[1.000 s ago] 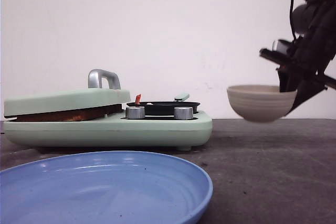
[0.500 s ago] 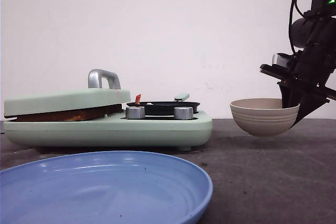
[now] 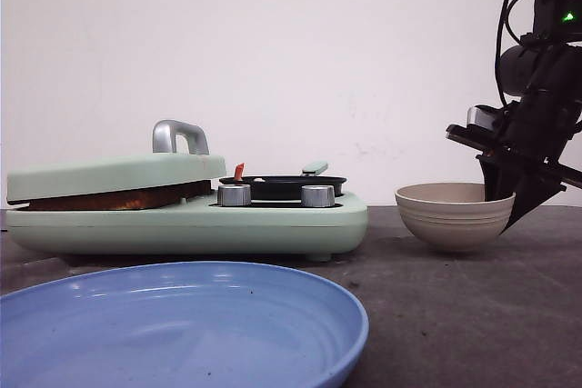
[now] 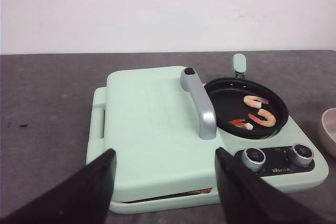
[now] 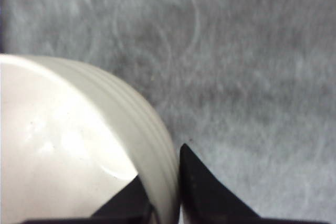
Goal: Make breakfast with bread and shrimp
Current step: 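Open the right gripper and raise it away from the bowl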
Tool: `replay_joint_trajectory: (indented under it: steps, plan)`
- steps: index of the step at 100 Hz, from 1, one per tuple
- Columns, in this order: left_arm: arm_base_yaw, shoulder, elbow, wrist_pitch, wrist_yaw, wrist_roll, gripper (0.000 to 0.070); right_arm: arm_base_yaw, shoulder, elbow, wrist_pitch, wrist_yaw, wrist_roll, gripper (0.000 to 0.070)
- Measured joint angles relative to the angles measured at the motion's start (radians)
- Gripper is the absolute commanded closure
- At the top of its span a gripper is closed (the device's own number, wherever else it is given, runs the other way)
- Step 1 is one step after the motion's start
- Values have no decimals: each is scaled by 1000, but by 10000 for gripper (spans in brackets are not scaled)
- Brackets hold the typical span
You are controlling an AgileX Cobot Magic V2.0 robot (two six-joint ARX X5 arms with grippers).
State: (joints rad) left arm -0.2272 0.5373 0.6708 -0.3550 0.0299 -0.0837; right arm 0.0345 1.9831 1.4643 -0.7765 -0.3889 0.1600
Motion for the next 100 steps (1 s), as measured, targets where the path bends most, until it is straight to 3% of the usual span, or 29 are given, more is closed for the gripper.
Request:
replay_joint_trajectory:
  steps: [8, 14, 52, 100]
  plan:
    - [0, 0, 0, 0, 0, 2, 387, 0, 0, 0, 2, 0, -2, 442]
    - [0, 0, 0, 0, 0, 6, 387, 0, 0, 0, 8, 0, -3, 395]
    - [0, 0, 0, 0, 0, 8, 387, -10, -31, 0, 13, 13, -40, 392]
    - [0, 0, 0, 0, 0, 8, 387, -13, -417, 0, 26, 0, -52, 392]
